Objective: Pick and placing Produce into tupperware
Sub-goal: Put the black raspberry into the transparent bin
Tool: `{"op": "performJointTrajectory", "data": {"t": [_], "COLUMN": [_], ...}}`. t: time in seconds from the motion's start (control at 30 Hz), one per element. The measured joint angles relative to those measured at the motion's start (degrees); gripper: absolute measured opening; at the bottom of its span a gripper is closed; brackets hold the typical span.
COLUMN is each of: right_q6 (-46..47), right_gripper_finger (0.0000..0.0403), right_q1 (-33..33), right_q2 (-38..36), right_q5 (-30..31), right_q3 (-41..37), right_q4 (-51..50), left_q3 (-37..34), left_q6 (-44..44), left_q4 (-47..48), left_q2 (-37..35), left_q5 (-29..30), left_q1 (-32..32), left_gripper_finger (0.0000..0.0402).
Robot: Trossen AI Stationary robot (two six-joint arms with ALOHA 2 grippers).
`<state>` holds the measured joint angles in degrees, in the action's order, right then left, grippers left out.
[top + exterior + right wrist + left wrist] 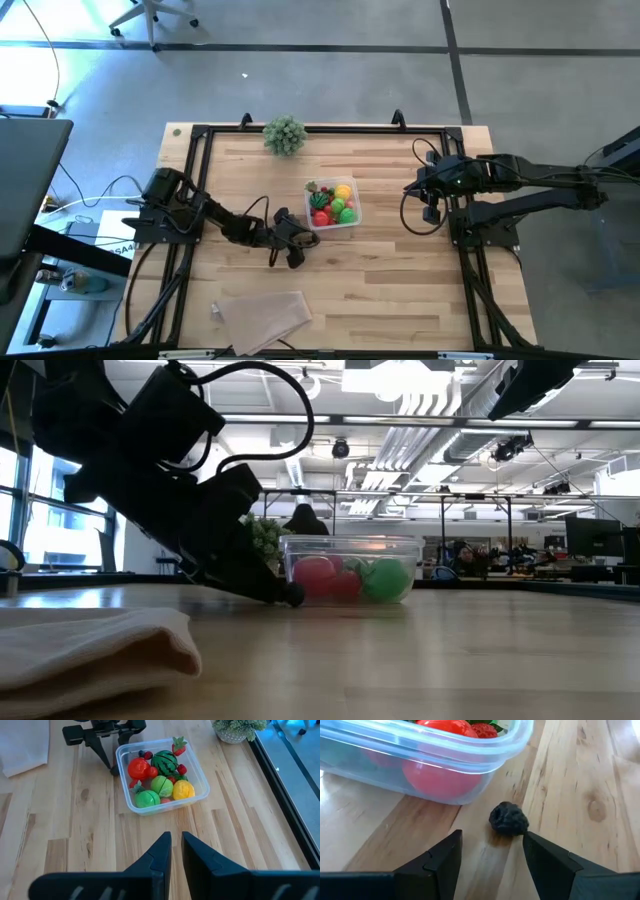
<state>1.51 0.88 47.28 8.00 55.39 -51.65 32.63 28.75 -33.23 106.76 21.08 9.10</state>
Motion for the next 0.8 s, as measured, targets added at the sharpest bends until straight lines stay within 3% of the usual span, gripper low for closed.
{"op": "performJointTrajectory", "data": {"t": [0.47,0.8], "right_q6": [0.0,0.0], "right_gripper_finger": [0.0034,0.0034], "right_q1": [0.0,0.0], "right_q2": [0.0,0.0], "right_q5": [0.0,0.0], "right_q3": [0.0,0.0], "right_q4": [0.0,0.0], "left_q3": [1.5,3.4], "left_q6": [6.6,-1.6], "left_q4": [-1.9,2.4], "left_q2": [0.2,0.1], "left_q5": [0.2,-0.8], "left_q1": [1.2,1.2], "left_gripper_finger": [0.0197,0.0197]}}
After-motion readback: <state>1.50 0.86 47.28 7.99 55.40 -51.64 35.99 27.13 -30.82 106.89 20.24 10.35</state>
